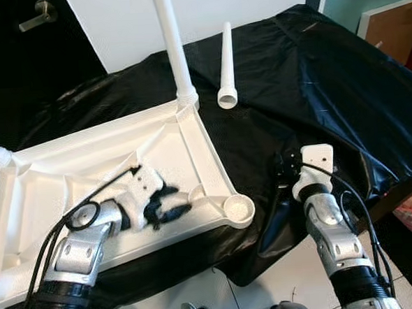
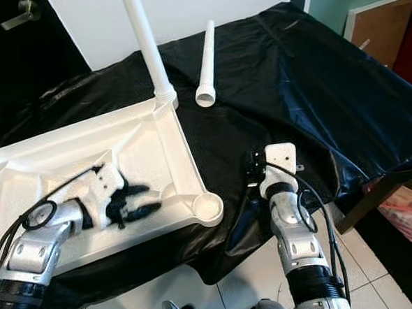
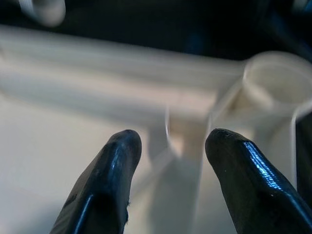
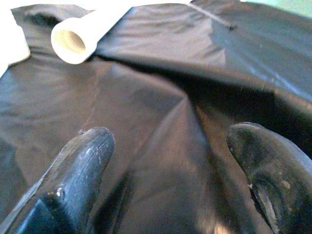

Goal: Building children table

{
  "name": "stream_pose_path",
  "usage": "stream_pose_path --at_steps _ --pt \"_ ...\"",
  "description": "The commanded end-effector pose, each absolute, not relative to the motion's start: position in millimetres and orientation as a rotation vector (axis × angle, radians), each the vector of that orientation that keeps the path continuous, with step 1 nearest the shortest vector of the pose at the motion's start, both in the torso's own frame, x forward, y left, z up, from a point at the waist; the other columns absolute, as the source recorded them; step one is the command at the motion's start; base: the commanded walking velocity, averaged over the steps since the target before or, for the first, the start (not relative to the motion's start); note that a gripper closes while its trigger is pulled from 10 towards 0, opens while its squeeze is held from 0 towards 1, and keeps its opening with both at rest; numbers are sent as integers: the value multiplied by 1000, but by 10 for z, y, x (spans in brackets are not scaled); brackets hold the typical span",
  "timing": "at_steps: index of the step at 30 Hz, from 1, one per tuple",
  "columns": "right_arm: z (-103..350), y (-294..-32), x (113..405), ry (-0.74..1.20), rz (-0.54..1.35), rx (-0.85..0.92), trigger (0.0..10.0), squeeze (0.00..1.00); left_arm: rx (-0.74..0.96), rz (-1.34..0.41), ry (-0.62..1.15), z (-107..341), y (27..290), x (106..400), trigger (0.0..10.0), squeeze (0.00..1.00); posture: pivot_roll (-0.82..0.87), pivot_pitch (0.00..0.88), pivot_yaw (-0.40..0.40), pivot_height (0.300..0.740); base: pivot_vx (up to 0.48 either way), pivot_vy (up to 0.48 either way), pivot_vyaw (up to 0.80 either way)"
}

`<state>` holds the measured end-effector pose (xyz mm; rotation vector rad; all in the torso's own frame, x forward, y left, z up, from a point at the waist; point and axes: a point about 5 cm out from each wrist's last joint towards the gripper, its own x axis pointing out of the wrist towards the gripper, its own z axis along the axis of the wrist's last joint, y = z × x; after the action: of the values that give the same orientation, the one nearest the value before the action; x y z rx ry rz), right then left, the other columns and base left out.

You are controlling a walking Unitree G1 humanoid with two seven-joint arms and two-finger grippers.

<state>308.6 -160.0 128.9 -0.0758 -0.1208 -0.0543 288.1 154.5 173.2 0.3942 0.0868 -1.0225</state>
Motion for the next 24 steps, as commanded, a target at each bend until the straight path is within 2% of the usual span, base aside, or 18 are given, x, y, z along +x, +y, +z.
stream_pose_path --at_steps 1,2,3,4,5,7,8,10,11,12,13,15,16,17,24 --pt "1323 -1611 3124 -136 -48 -61 10000 0 356 -825 6 1848 1612 2979 10000 0 -88 136 89 740 0 0 0" --pt "1323 -1611 3124 -136 -48 -61 10000 0 356 -825 6 1848 1612 2979 10000 0 -88 136 89 740 0 0 0" --pt "1377 -1617 3166 -154 -40 -60 10000 176 315 -809 -34 1942 1613 3014 10000 0 -88 140 89 740 0 0 0" --pt "1377 -1617 3166 -154 -40 -60 10000 176 315 -809 -34 1942 1613 3014 10000 0 -88 140 89 740 0 0 0" --pt "1429 -1621 3205 -170 -31 -61 10000 1000 273 -808 -59 2021 1620 3040 10000 0 -87 143 87 740 0 0 0" --pt "1512 -1635 3259 -195 -9 -47 10000 1000 256 -848 -103 2143 1625 3036 10000 0 -80 144 80 740 0 0 0" --pt "1557 -1641 3293 -210 3 -40 10000 1000 215 -859 -112 2197 1632 3053 10000 396 -79 145 79 740 0 0 0" --pt "1585 -1646 3314 -221 11 -36 10000 1000 186 -865 -118 2229 1636 3064 10000 396 -80 146 79 740 0 0 0" --pt "1624 -1653 3352 -231 8 -43 10000 1000 183 -859 -131 2255 1626 3085 10000 435 -78 151 76 740 0 0 0" --pt "1624 -1653 3352 -231 8 -43 10000 1000 183 -859 -131 2255 1626 3085 10000 435 -78 151 76 740 0 0 0" --pt "1681 -1658 3412 -244 3 -44 10000 1000 184 -855 -138 2272 1602 3112 10000 63 -76 154 74 740 0 0 0" --pt "1718 -1662 3448 -251 -2 -45 10000 1000 193 -852 -143 2278 1583 3125 10000 63 -74 158 74 740 0 0 0" --pt "1760 -1657 3503 -253 -1 -38 10000 1000 198 -855 -155 2299 1537 3134 10000 0 -64 172 68 740 0 0 0" --pt "1783 -1652 3536 -252 2 -32 10000 0 199 -857 -163 2312 1507 3137 10000 0 -64 172 68 740 0 0 0" --pt "1998 -1454 3792 -260 105 -17 10000 0 123 -959 -238 2579 1214 3082 10000 0 13 260 38 740 0 0 0"
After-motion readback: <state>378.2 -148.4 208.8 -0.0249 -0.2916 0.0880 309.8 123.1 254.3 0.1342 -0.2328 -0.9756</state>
